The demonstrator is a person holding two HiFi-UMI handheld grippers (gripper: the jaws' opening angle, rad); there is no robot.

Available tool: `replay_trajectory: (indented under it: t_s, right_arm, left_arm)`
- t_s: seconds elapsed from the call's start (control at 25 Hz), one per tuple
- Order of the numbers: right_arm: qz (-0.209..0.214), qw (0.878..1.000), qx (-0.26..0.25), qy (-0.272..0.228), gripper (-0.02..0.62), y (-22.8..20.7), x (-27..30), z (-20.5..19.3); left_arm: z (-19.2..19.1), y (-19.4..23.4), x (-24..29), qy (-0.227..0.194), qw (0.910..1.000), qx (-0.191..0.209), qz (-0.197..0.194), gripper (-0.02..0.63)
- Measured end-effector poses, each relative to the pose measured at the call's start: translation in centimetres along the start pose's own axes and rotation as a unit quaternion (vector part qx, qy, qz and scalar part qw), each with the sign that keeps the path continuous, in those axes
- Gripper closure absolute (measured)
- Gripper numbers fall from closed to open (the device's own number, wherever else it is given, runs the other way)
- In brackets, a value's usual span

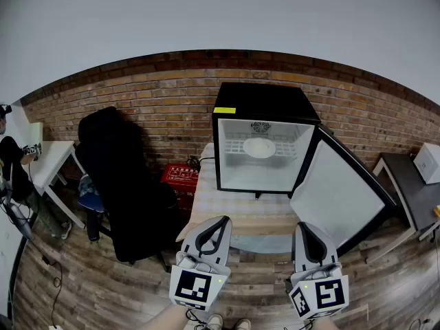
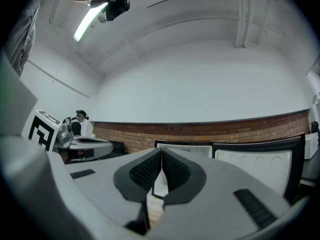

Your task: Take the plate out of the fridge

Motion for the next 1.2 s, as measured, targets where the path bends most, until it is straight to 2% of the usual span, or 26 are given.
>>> replay_trajectory:
  t_s: [0.72,1.2]
  right_arm:
    - [0.004,1.0,0.008,-0.001,0.566,-1.6,-0.2,-0.5]
    - [0.027,1.0,0.015,0.001,0.566,-3.7,-0.2,-1.4]
  left_arm:
    - [0.2,-1.6,1.1,0.001,1.0,0.004,0.002,0.588]
    - [0.0,-3.9,1.8,0.006,0.9996,0.007,0.025,0.588]
Point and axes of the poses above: the fingertips, and each gripper's own axes: x forward along the fingers, y to its left, z out of its top, the point moved 7 cm from there along -x, backward along the fingers, and after that the axes turned 8 degrees about -z, right-handed, at the moved point
